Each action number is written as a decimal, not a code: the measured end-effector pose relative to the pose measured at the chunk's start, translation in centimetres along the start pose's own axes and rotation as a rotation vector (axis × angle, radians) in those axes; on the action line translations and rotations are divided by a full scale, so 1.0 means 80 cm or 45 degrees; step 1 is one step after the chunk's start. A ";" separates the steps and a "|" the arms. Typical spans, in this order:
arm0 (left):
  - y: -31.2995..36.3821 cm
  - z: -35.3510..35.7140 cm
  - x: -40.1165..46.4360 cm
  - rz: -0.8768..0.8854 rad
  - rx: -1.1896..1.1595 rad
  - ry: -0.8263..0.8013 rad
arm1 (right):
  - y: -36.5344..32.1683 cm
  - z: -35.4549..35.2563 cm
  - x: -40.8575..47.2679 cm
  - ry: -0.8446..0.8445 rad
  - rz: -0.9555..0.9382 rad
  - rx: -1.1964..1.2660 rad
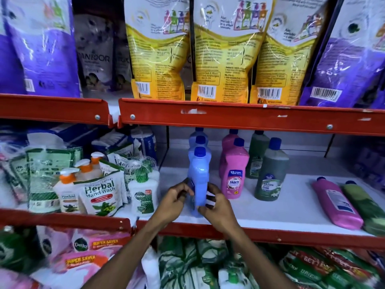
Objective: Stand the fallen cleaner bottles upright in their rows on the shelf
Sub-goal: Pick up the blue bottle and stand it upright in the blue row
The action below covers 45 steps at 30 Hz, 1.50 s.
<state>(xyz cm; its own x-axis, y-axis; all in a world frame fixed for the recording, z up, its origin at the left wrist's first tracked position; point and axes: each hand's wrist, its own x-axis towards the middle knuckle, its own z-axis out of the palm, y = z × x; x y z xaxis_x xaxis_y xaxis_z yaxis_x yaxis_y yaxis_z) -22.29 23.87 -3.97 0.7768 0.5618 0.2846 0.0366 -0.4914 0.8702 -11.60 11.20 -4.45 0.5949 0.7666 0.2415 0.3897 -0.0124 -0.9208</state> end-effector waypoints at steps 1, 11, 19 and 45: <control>0.001 0.002 0.000 0.016 0.014 0.001 | -0.001 -0.005 0.005 -0.035 -0.019 -0.027; -0.010 0.010 -0.007 -0.066 0.051 0.307 | 0.007 -0.023 0.022 -0.147 0.002 -0.076; -0.014 0.012 -0.010 -0.078 -0.030 0.132 | 0.022 -0.015 0.013 -0.035 -0.009 -0.124; -0.019 0.011 -0.022 -0.069 -0.057 0.068 | 0.027 -0.024 -0.007 -0.025 0.018 -0.120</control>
<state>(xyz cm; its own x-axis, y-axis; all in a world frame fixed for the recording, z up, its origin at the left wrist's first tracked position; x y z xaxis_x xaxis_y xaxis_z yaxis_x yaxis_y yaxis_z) -23.17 23.01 -6.15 0.7399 0.6218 0.2566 0.0485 -0.4298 0.9016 -9.79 9.49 -5.97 0.5875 0.7783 0.2215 0.4464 -0.0834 -0.8909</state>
